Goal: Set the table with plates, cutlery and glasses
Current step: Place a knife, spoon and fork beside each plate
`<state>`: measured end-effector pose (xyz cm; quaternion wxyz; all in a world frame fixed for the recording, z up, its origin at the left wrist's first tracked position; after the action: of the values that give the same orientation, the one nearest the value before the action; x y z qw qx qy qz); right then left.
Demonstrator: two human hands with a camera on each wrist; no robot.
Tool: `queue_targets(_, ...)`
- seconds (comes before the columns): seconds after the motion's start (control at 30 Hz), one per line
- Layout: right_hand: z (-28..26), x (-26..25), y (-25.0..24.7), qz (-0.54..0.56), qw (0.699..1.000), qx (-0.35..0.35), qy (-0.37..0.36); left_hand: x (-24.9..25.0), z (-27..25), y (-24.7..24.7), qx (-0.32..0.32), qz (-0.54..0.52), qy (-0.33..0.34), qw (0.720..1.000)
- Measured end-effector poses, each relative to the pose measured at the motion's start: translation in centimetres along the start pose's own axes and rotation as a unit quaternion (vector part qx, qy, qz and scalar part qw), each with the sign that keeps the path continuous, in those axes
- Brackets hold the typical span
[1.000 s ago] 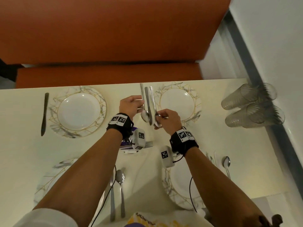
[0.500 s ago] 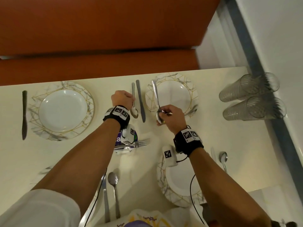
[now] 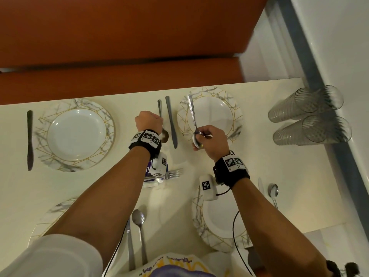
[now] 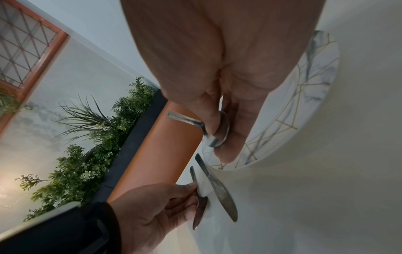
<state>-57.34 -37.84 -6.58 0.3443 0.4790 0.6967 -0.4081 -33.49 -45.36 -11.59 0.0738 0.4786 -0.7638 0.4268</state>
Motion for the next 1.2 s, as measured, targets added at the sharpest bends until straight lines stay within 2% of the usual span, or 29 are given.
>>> queue_targets(0.47,-0.1,0.2,0.4,-0.020,1.000,-0.005,0.017,-0.3,-1.1,-1.2,-0.009,-0.044,0.008,0.999)
queue_targets(0.73,-1.9,-2.1,1.7,-0.016,1.000,-0.017,-0.002,-0.8,-5.3,-4.3,0.041,-0.048,0.080,0.995)
queue_targets(1.03,-5.2,-4.2,5.5,-0.040,0.998,-0.025,-0.042,-1.7,-13.6,-4.4,-0.022,-0.146,0.223,0.964)
queue_targets(1.13,-6.2,-4.4,7.1,-0.047,0.997,-0.044,-0.041,-2.6,-16.9,-4.2,-0.032,-0.192,0.238,0.952)
queue_targets(1.2,-6.9,-4.4,8.2,-0.039,0.997,-0.055,-0.045,-3.9,-18.4,-4.2,-0.017,-0.210,0.237,0.948)
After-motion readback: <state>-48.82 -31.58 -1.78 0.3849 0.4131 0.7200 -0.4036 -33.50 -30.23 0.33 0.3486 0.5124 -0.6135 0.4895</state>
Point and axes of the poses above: each hand's wrist, its own z-axis towards the middle knuckle, its own y-axis out of the palm, x = y × z, the point moved 5 cm from there along z, towards the middle knuckle, and after that the axes turned 10 degrees about -x, right-handed, at the moved point
